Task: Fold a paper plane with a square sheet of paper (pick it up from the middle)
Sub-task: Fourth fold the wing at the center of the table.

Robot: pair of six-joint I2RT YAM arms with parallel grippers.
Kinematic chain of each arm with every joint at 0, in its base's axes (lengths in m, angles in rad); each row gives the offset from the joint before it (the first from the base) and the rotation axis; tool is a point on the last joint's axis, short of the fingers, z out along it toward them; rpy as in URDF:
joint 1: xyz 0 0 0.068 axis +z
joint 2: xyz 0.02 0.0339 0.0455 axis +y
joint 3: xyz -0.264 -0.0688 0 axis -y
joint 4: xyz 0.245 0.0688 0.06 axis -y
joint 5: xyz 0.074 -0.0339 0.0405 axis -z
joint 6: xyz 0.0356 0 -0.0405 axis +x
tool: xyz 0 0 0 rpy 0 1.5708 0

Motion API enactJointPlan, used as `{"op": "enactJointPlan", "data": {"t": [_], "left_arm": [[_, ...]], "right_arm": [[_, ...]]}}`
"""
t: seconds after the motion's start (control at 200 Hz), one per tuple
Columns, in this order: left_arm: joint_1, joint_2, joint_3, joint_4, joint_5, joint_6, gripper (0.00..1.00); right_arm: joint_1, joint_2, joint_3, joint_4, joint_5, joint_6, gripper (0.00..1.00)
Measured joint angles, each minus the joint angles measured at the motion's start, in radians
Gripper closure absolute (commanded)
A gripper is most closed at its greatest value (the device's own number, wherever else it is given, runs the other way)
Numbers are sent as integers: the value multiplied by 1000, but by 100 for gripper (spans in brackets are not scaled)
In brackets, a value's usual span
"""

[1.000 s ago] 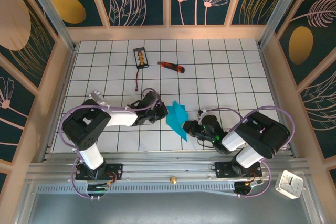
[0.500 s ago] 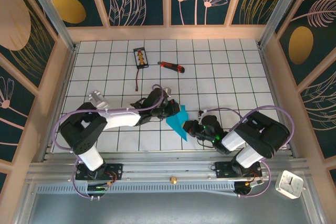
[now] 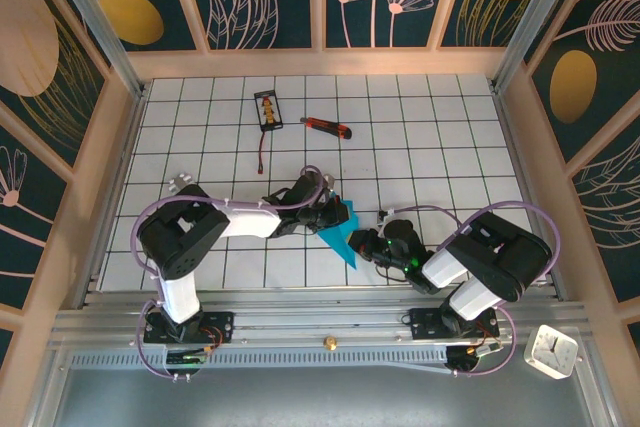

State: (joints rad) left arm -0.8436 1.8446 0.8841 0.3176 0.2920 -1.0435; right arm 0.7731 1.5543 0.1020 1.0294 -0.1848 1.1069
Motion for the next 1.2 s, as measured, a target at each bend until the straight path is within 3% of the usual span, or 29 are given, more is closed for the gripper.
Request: {"op": "enactJointPlan", "data": {"t": [1.201], "left_arm": [[21, 56, 0, -5, -23, 42, 100]], "right_arm": [[-1, 11, 15, -8, -8, 3, 100]]}}
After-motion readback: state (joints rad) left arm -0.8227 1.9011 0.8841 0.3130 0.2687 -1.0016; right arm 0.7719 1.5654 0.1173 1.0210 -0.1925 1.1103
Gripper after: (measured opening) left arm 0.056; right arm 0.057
